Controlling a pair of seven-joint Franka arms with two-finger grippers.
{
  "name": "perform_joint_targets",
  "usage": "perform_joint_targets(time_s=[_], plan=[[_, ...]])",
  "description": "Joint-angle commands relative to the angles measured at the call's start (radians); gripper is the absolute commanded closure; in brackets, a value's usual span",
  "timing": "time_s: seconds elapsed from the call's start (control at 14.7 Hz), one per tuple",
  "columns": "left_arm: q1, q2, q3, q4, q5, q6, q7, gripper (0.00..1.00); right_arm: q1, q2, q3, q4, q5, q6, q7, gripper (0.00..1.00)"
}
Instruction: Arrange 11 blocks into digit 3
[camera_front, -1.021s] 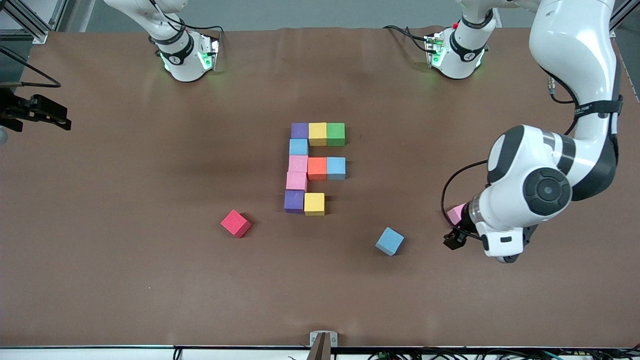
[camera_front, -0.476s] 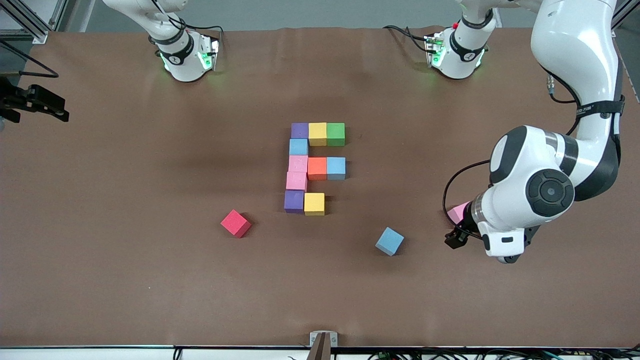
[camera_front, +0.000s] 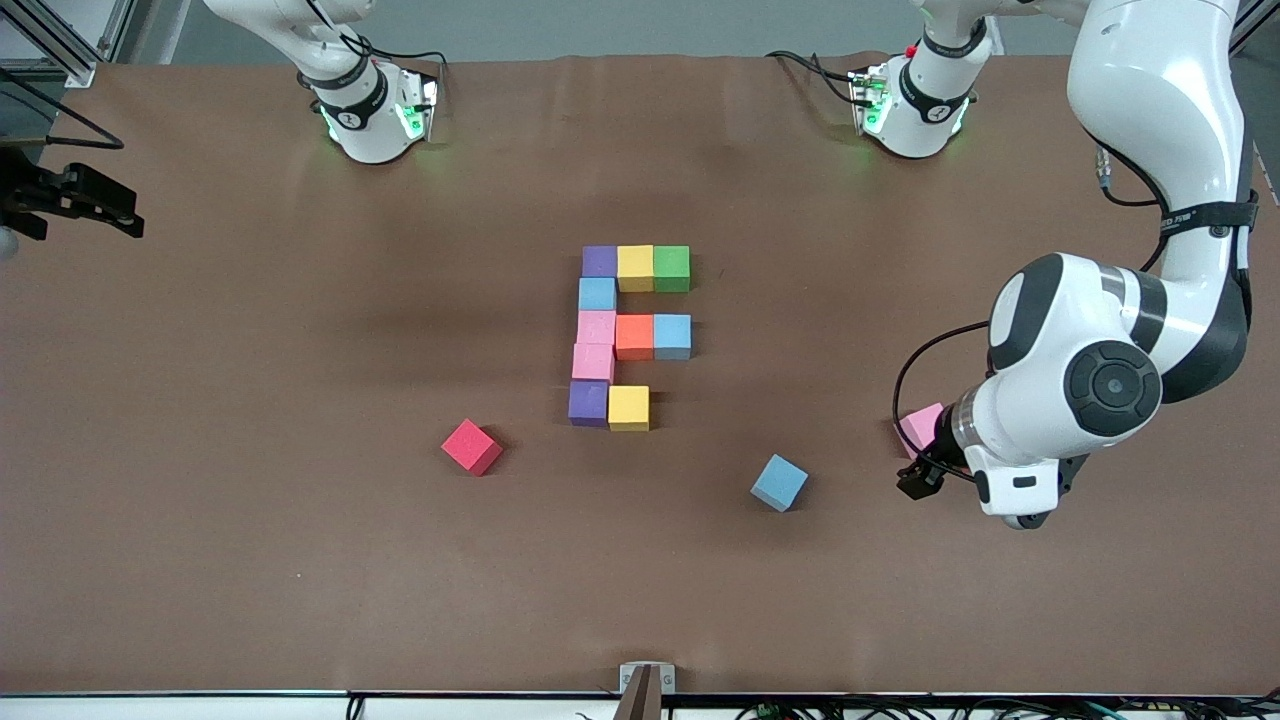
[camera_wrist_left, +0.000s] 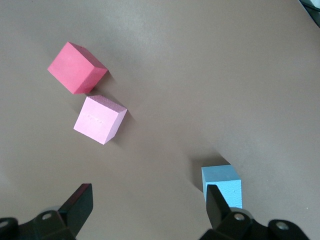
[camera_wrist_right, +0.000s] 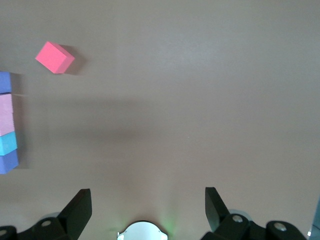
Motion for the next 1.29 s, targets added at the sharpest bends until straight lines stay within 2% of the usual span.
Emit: perform_joint_targets(time_s=[0.0, 0.82, 0.95, 1.22], plan=[[0.020, -0.011, 0.002, -0.003, -0.015, -0.013, 0.023, 0.00, -0.003, -0.043, -0.013, -0.042, 0.042, 0.025, -0.008, 0.00], [0.037, -0.038, 0.002, -0.005, -0.015, -0.019, 0.100, 0.00, -0.003, -0.057, -0.010, -0.032, 0.051, 0.044, -0.008, 0.00], [0.037, -0.041, 0.005, -0.005, -0.012, -0.054, 0.127, 0.00, -0.003, -0.067, -0.009, -0.031, 0.051, 0.047, -0.009, 0.00], [0.099, -0.092, 0.004, -0.005, -0.017, -0.085, 0.303, 0.00, -0.003, -0.098, -0.006, -0.020, 0.051, 0.042, -0.009, 0.00]])
